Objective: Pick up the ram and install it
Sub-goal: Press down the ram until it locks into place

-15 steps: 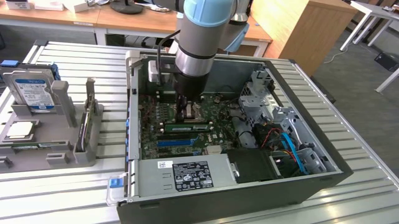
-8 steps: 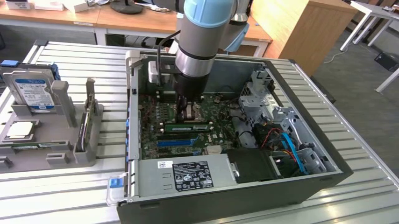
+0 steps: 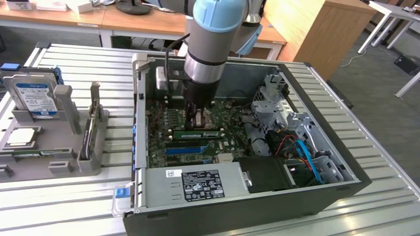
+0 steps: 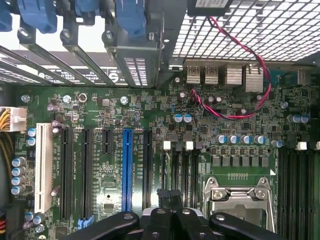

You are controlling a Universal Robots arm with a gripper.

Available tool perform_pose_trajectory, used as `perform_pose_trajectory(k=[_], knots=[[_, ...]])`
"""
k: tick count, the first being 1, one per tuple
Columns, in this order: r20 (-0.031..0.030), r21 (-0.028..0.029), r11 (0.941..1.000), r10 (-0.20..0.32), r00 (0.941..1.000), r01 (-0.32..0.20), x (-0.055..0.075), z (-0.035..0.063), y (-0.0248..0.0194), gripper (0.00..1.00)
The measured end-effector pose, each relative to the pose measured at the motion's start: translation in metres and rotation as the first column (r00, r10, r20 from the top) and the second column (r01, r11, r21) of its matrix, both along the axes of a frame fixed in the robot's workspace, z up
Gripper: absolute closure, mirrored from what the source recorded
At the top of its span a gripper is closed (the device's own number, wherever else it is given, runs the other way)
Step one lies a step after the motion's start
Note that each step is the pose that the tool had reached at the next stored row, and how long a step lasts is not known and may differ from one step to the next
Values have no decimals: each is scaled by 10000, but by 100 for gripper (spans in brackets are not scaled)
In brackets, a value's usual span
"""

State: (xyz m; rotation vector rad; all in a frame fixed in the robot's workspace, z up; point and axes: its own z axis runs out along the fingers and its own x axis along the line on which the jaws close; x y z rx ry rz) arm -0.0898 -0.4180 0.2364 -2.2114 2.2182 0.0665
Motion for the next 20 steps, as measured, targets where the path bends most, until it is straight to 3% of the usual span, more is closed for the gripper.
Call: perform_pose_trajectory(k=[20], knots=[[-1, -2, 10000, -1, 10000, 1, 0, -52, 23, 89]])
